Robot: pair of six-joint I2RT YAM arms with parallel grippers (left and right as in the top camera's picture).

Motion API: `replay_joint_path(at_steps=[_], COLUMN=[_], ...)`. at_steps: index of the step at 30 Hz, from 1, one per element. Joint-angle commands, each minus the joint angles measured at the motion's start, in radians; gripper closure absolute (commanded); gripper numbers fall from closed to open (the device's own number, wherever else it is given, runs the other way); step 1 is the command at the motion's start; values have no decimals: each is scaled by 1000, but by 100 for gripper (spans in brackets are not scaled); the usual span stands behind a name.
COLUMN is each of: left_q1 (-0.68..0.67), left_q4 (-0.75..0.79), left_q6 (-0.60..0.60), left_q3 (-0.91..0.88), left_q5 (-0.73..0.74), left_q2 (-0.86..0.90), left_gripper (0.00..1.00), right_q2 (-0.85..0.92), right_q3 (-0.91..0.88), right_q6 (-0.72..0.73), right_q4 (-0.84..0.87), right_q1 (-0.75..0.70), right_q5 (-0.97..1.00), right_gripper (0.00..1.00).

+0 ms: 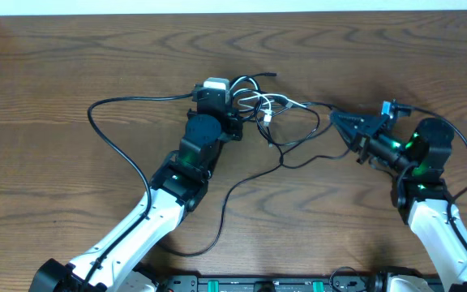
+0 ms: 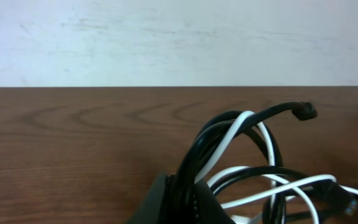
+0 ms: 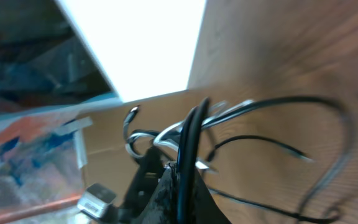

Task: Untangle cables

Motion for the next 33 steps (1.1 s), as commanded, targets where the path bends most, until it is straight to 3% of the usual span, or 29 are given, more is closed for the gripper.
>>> replay_joint_path(at_steps=[1,4,5,7,11,14,20,29,33], left_q1=[32,32,32,32,32,32,32,30,30], left_q4=[-8,-12,-11,-6,27,81,225,281,284], left_q6=[3,3,3,3,3,3,-17,-23,-24], left_q3=[21,21,21,21,21,21,21,21,21], left_q5=[-50,-34,-8,43,245,388,585,598,597], left_q2=[-2,-2,-2,-2,-1,-1,-1,-1,-1], left_gripper=[92,92,92,93,92,92,92,92,93], right_q2=[-6,-6,-6,-6,-6,-6,-6,-6,-6], right_q3=[-2,-2,-2,-2,-2,-2,-2,-2,-2], right_q6=[-146,-193,-202,-202,-201,-201,-175,-152,-302], right_q4=[-78,-136,-151,-150,-148,-133,-87,43,112], right_q1=[-66,-98,-109,-112,-103,-94,-60,87,152], right_q5=[3,9,10,9,9,9,13,64,70], right_gripper=[98,73,50,27,10,5,6,1,1])
